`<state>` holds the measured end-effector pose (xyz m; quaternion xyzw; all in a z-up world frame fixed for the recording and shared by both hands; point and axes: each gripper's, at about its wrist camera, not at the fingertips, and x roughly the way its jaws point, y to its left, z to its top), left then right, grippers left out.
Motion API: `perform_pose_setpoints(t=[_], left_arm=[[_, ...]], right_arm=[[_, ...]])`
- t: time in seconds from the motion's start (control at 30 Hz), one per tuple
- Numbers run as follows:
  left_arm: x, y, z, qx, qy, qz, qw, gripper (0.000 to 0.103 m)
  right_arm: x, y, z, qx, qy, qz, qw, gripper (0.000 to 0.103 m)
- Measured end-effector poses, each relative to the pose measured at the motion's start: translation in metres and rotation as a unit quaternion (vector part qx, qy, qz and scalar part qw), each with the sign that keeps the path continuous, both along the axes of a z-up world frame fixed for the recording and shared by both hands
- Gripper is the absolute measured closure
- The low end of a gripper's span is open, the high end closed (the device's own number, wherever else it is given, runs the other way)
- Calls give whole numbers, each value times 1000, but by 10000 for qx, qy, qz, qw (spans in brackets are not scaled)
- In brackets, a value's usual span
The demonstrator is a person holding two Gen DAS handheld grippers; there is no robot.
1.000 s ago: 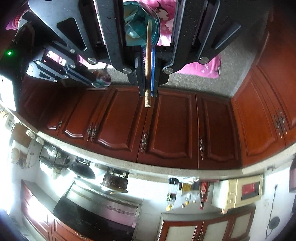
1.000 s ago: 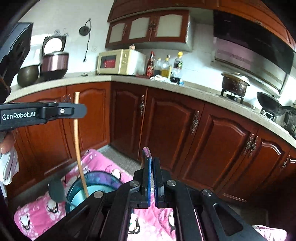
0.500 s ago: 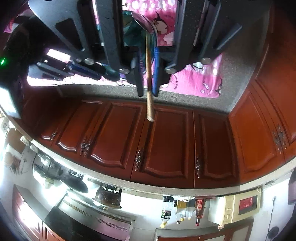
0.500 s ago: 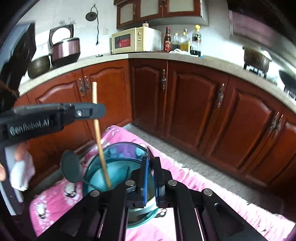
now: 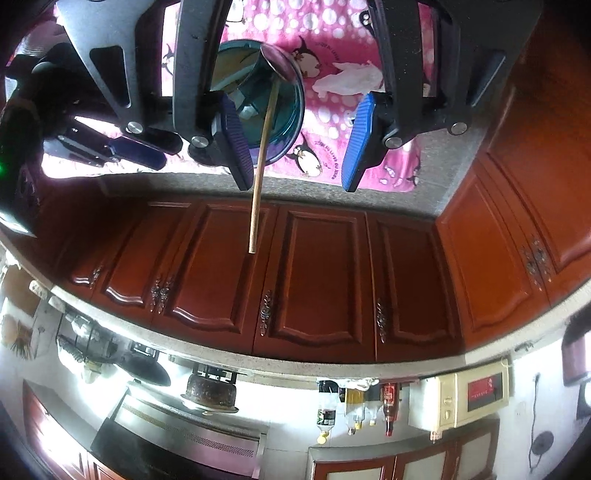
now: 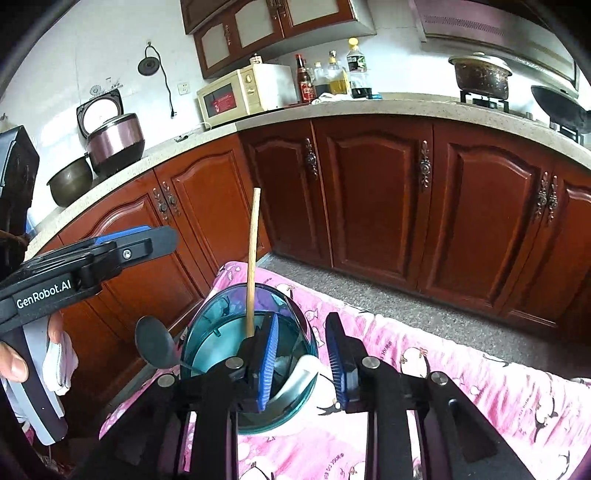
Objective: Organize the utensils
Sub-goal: 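Lift the chopstick into the floral holder with the left gripper, then move the left gripper back over the remaining utensils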
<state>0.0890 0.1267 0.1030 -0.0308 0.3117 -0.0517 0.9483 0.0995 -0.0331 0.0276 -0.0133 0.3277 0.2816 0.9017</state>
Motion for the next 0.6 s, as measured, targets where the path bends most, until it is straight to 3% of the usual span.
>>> perform_pose_setpoints(t=[0.33, 0.6], left_arm=[[-41, -15, 16, 212, -128, 70, 9997, 54], [-76, -44, 10, 586, -197, 95, 9980, 54]], right_arm=[[-47, -30, 8, 23, -93, -251, 9996, 63], [-82, -66, -6, 26, 170, -673, 9976, 63]])
